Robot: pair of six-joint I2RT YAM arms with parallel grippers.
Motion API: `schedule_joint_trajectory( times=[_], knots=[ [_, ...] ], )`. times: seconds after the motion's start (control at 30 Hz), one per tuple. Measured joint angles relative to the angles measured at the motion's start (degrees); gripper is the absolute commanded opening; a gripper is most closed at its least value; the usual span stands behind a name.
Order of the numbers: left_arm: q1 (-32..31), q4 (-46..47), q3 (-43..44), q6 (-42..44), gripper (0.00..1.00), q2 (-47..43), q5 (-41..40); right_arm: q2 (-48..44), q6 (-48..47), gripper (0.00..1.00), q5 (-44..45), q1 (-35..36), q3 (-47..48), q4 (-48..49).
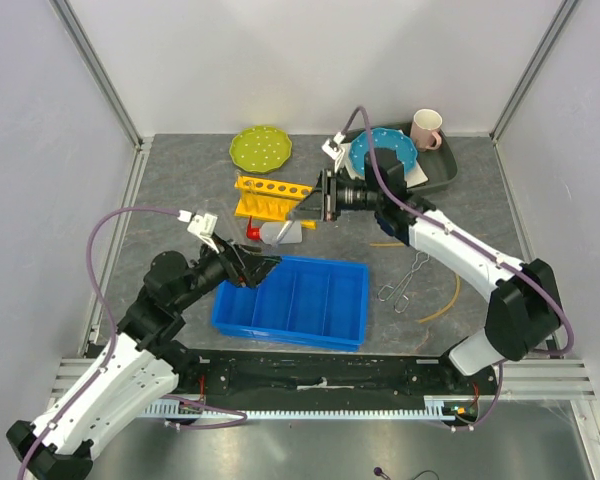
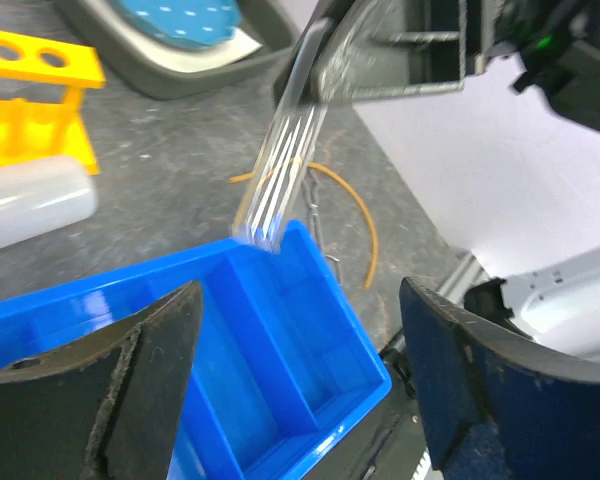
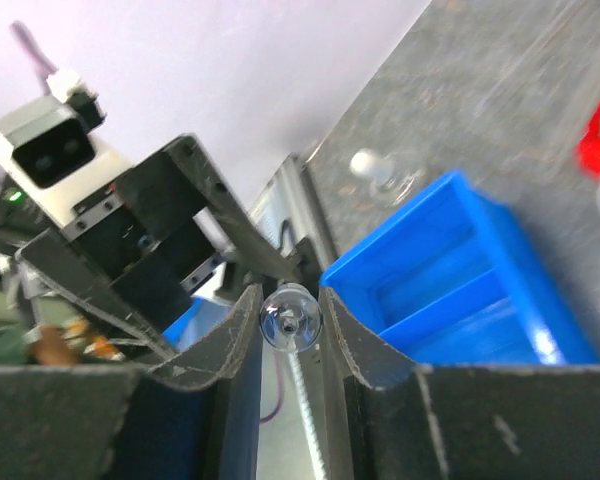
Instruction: Organize the chemistry lab equipment
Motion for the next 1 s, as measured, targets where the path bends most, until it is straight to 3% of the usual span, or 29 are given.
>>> schedule_joint_trajectory(
  times=[0.07, 0.2, 0.4, 0.67, 1.0],
  knots=[
    [0.0, -6.6, 3.06, 2.01, 0.95, -0.92, -3.91, 1.75, -7.34, 0.18, 2.16, -0.55, 5.53, -5.62],
    [0.07, -17.62, 9.01, 7.15, 0.98, -1.11, -12.68, 5.44, -23.56, 0.19, 7.91, -0.61, 16.37, -16.37],
    [1.49, -29.14, 14.64, 15.28, 1.0, 3.69, -23.56, 12.35, -40.83, 0.19, 18.34, 1.07, 25.62, -23.34],
    [7.58, -34.07, 13.77, 22.77, 1.0, 7.08, -30.21, 20.83, -49.79, 0.2, 28.72, 5.18, 27.54, -22.97],
    [9.99, -31.19, 10.38, 25.4, 1.0, 3.45, -33.14, 29.2, -52.59, 0.21, 35.45, 6.88, 34.6, -18.91]
  ],
)
